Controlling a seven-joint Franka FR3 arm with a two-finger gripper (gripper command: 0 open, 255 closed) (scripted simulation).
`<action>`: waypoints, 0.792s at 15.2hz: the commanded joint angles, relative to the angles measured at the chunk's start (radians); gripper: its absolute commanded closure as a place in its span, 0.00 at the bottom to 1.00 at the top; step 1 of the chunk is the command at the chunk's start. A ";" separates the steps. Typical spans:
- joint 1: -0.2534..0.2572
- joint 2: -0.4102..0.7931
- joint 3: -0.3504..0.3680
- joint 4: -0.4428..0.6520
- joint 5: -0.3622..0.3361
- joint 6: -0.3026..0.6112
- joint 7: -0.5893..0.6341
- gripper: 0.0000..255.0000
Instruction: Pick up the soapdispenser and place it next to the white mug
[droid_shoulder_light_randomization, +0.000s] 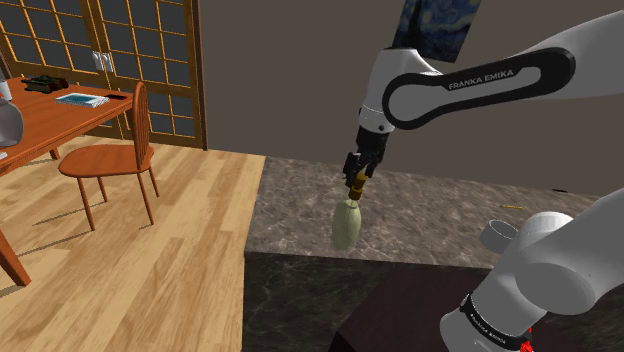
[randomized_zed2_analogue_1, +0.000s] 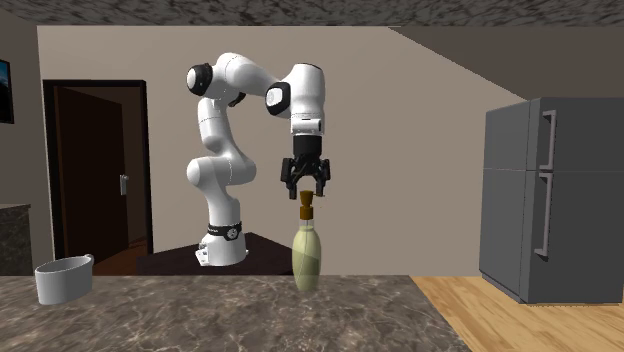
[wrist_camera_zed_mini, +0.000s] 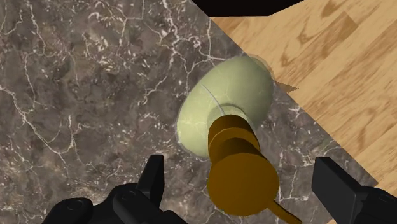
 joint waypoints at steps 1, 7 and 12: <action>0.000 0.011 0.000 -0.022 0.000 0.033 0.000 0.00; 0.000 0.014 0.000 -0.027 0.000 0.042 0.000 0.00; 0.000 0.014 0.001 -0.027 0.000 0.042 0.001 1.00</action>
